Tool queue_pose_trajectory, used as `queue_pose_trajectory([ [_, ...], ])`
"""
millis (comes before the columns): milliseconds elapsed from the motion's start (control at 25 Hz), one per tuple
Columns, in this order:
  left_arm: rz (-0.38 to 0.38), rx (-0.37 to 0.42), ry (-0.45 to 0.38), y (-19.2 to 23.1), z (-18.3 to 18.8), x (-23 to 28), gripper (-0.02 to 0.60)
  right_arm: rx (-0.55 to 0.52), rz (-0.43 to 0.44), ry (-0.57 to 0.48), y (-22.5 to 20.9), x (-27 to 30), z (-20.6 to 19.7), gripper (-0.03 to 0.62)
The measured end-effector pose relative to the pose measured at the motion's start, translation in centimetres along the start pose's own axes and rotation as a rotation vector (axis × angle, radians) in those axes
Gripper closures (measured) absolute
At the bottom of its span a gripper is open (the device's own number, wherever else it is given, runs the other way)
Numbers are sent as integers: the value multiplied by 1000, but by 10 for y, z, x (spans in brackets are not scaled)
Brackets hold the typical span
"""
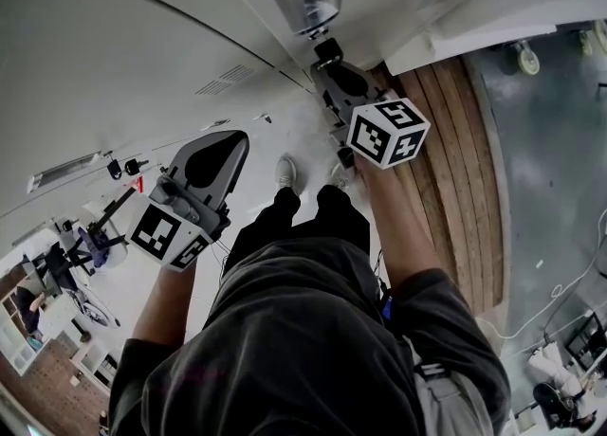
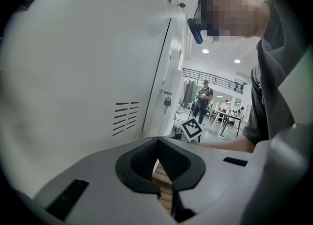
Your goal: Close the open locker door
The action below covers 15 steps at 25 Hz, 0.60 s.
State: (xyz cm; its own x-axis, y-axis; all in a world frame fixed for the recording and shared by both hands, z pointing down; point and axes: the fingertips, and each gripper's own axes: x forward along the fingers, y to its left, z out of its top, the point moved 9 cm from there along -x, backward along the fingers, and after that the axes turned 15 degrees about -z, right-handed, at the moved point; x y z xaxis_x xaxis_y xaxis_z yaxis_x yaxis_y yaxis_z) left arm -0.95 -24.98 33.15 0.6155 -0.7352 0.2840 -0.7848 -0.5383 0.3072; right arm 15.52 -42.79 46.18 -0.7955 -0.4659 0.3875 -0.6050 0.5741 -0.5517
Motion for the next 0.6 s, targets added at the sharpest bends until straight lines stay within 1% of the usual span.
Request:
queue_pose_trajectory([
  [200, -6, 12, -19, -7, 5, -5, 568, -17, -15, -5, 3, -22, 3, 543],
  [360, 9, 29, -46, -19, 13, -9, 568, -43, -6, -10, 10, -48, 9, 544],
  [480, 44, 37, -74, -29, 12, -10, 568, -73, 23, -22, 13, -66, 15, 546],
  [600, 103, 43, -121, -45, 11, -12, 568, -121, 80, -26, 18, -83, 27, 551],
])
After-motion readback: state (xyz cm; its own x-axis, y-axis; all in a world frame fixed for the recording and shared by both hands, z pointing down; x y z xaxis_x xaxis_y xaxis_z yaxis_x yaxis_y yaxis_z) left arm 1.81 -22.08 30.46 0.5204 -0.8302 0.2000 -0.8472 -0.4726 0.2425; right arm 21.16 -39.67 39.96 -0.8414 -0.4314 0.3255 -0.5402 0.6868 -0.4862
